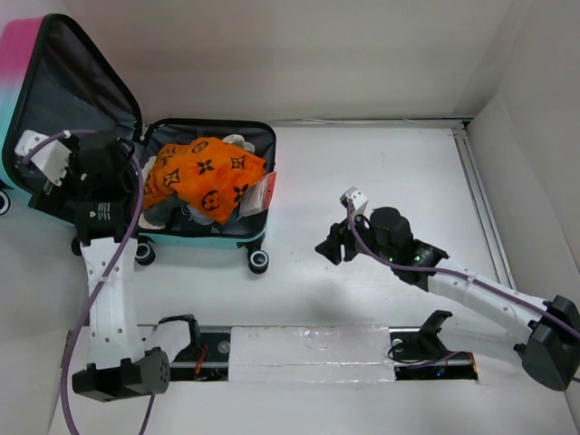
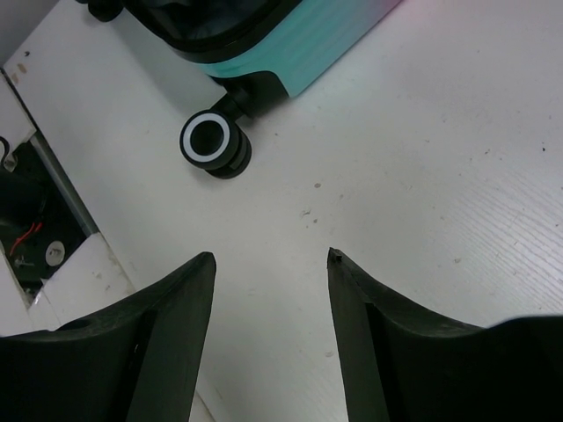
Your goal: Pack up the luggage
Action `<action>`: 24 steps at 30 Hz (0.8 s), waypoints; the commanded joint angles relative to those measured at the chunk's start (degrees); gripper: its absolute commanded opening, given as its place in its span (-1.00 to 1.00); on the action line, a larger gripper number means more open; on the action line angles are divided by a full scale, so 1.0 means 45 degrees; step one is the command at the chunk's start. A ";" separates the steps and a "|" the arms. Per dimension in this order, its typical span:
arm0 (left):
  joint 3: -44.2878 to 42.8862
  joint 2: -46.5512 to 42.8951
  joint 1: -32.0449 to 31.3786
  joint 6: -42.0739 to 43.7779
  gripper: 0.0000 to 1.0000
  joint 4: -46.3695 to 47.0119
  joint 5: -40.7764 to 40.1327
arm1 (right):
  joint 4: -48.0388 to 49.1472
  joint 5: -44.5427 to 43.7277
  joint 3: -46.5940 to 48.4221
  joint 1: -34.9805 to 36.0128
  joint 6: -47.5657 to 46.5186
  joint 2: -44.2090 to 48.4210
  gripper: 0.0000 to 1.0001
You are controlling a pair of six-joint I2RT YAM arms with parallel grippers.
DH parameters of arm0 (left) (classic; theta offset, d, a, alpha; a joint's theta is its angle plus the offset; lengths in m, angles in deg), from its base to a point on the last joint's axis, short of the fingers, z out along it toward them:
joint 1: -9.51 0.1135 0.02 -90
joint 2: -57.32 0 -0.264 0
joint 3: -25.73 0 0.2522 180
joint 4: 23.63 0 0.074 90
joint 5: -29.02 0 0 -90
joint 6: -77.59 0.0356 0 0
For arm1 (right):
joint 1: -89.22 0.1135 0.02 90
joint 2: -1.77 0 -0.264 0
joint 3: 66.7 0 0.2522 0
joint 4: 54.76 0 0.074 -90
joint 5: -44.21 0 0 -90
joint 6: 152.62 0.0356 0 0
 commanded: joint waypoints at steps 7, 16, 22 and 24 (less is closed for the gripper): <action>-0.1085 0.1548 0.0093 0.0116 0.87 -0.1035 -0.1549 | 0.0643 0.0178 -0.0110 0.0093 -0.0200 0.0342 0.19; -0.2730 0.3305 0.0093 -0.0893 1.00 -0.3198 -0.0550 | 0.0525 -0.0057 -0.0110 0.0093 -0.0200 0.0635 0.19; -0.2306 0.3015 0.0093 -0.0824 1.00 -0.2817 0.1398 | 0.0408 -0.0057 -0.0110 0.0093 -0.0317 0.0499 0.19; -0.1724 0.3015 0.0093 -0.1057 1.00 -0.2563 0.3484 | 0.0408 -0.0057 -0.0110 0.0093 -0.0317 0.0499 0.19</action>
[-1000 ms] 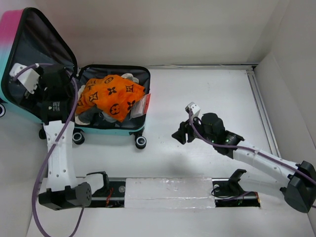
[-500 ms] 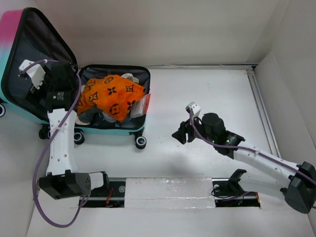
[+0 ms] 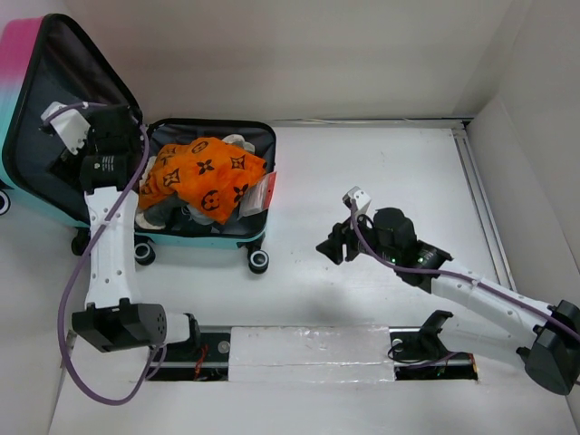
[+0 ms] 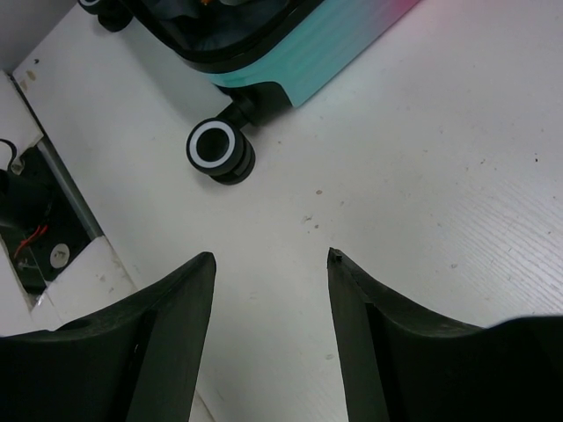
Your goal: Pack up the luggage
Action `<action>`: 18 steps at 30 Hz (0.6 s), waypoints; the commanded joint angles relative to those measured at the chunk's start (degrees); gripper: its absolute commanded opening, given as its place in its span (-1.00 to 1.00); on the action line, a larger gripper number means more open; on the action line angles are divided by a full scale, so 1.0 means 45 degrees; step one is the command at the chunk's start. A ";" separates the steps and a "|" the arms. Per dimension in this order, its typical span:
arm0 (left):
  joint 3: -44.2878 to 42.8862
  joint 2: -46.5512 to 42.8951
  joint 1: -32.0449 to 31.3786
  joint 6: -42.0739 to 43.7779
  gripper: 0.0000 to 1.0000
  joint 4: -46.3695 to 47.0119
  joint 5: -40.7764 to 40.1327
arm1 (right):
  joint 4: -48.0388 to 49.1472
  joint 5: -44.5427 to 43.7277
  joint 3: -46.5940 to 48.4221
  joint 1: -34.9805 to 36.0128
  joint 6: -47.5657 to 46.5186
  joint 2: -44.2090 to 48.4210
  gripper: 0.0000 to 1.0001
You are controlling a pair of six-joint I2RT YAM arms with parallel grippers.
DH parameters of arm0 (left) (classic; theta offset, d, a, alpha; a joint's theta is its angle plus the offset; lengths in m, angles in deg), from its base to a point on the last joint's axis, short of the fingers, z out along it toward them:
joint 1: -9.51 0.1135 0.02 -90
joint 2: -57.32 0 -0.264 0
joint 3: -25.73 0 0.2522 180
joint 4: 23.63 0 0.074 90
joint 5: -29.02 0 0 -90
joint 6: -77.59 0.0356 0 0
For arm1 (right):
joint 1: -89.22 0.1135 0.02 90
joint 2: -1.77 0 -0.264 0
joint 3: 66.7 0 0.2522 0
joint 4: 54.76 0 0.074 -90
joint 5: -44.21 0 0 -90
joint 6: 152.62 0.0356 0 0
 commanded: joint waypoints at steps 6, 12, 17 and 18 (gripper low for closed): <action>0.0905 -0.0654 0.2737 0.1388 0.97 0.1114 0.5796 | 0.0418 0.0085 0.0035 0.0093 -0.0225 -0.0168 0.19; 0.1292 -0.2368 0.0430 0.1547 0.94 0.2341 0.5790 | 0.0418 0.0085 0.0193 0.0229 -0.0225 -0.0637 0.19; 0.1701 -0.3231 0.0430 0.1138 0.94 0.1935 0.5965 | 0.0418 0.0085 0.0193 0.0230 -0.0225 -0.0637 0.19; 0.1702 -0.3445 0.0430 0.0905 0.94 0.1778 0.5637 | 0.0418 0.0085 0.0193 0.0230 -0.0225 -0.0637 0.19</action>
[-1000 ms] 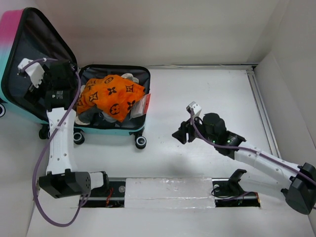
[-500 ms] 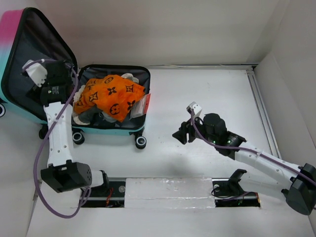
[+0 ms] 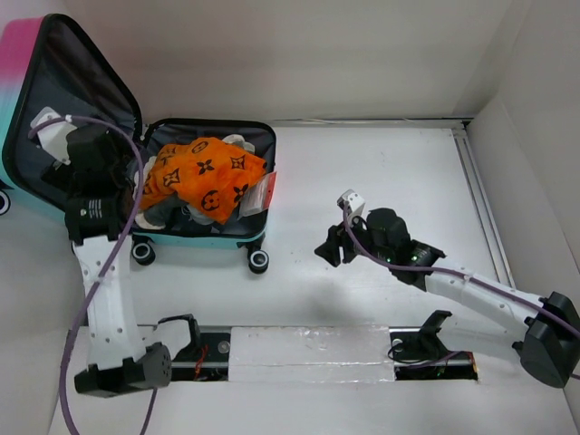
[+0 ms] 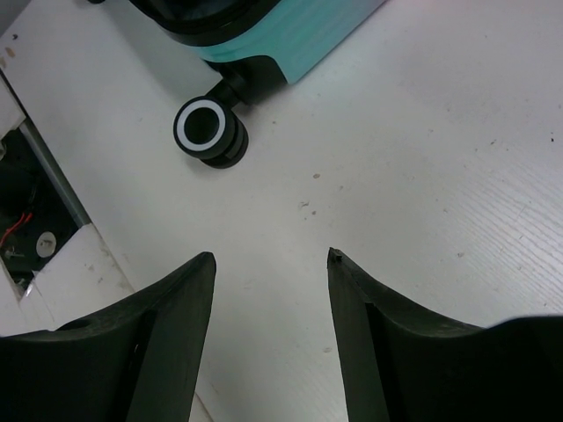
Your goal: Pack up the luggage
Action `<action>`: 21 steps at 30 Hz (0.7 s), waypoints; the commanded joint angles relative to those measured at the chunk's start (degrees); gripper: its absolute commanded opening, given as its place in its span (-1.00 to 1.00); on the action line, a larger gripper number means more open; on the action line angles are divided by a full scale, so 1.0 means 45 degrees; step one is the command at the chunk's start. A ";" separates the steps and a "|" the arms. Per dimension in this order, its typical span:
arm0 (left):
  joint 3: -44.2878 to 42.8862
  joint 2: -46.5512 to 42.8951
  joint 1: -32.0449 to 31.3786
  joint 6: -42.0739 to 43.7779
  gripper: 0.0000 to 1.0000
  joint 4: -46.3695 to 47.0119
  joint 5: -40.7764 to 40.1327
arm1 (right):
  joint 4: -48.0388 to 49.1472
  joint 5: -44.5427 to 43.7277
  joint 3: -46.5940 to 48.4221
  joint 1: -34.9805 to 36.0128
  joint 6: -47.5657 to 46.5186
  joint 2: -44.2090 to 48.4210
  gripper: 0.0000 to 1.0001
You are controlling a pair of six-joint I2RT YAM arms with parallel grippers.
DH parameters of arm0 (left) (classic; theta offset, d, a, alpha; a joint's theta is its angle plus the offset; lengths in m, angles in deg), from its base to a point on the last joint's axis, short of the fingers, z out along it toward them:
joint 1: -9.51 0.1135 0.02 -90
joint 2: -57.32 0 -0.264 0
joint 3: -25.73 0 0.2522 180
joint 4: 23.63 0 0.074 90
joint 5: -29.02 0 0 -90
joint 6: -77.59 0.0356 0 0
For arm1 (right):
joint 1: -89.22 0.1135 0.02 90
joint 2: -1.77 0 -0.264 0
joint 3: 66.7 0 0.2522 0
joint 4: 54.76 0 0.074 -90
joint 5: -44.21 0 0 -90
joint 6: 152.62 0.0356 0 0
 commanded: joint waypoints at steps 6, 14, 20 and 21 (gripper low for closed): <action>0.1312 -0.2777 -0.0310 -0.1033 0.94 -0.0852 -0.3092 | 0.0423 -0.0037 0.0241 0.0260 -0.0181 0.0160 0.19; 0.2822 -0.2273 -0.0310 -0.0429 0.98 -0.0598 -0.7118 | 0.0423 -0.0174 0.0105 0.0260 -0.0181 0.0278 0.19; 0.0945 0.0461 0.0393 -0.0879 0.98 -0.1320 -0.7352 | 0.0423 -0.0428 0.0105 0.0260 -0.0181 0.0278 0.22; 0.0827 0.0618 0.0393 -0.0879 0.98 -0.1320 -0.7354 | 0.0423 -0.0563 0.0105 0.0260 -0.0181 0.0278 0.22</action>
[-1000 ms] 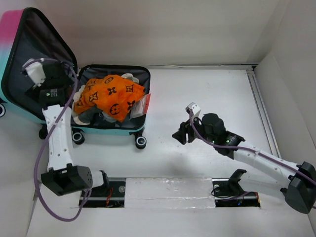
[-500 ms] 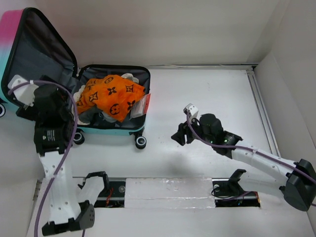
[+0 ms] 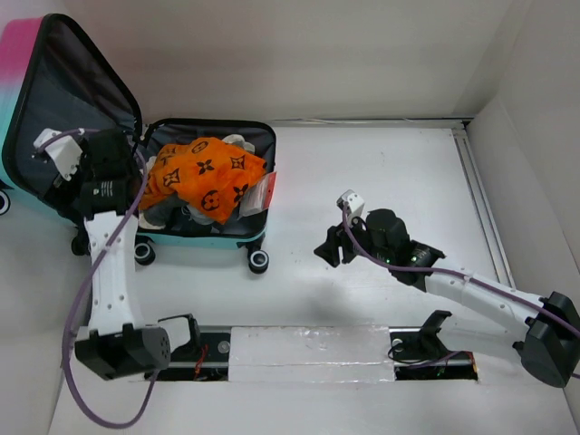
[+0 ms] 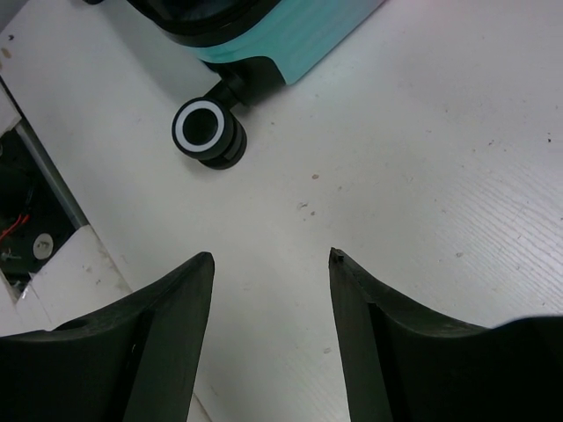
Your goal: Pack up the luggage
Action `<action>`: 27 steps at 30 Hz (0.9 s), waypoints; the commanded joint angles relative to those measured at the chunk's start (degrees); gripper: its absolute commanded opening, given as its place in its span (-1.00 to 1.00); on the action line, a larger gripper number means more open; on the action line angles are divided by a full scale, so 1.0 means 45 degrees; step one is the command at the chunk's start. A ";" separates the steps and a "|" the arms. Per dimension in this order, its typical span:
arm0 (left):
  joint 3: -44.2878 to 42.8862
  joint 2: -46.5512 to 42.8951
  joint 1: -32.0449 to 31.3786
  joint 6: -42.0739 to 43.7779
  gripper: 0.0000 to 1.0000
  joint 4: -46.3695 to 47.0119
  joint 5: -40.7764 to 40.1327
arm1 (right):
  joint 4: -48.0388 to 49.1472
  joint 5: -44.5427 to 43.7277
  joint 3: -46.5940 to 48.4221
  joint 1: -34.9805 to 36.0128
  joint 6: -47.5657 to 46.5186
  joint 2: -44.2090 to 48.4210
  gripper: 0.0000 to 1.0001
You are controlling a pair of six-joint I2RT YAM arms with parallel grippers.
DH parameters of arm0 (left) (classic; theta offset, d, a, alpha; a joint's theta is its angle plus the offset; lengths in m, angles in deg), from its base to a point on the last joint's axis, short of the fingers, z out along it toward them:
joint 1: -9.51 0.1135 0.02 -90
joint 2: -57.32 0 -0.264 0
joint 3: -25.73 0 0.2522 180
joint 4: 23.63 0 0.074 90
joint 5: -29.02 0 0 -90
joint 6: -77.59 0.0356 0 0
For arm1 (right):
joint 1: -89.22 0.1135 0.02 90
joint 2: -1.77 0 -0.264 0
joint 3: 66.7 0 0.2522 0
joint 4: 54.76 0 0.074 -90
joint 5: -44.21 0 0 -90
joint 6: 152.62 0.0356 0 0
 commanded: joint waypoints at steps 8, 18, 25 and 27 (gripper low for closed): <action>0.0069 0.1089 0.0810 -0.0801 0.89 -0.0725 -0.1968 | 0.0418 -0.0341 0.0222 0.0099 -0.0176 -0.0294 0.22; -0.1612 0.2320 0.0810 -0.1043 0.76 -0.1648 -0.3023 | 0.0396 -0.0478 -0.0011 0.0217 -0.0294 -0.0059 0.22; -0.2939 0.3685 0.0810 -0.0867 0.42 -0.1588 -0.3003 | 0.0398 -0.0634 0.0105 0.0217 -0.0294 -0.0352 0.22; -0.2940 0.3843 0.1549 -0.0943 0.29 -0.1568 -0.2187 | 0.0398 -0.0751 0.0105 0.0217 -0.0294 -0.0468 0.22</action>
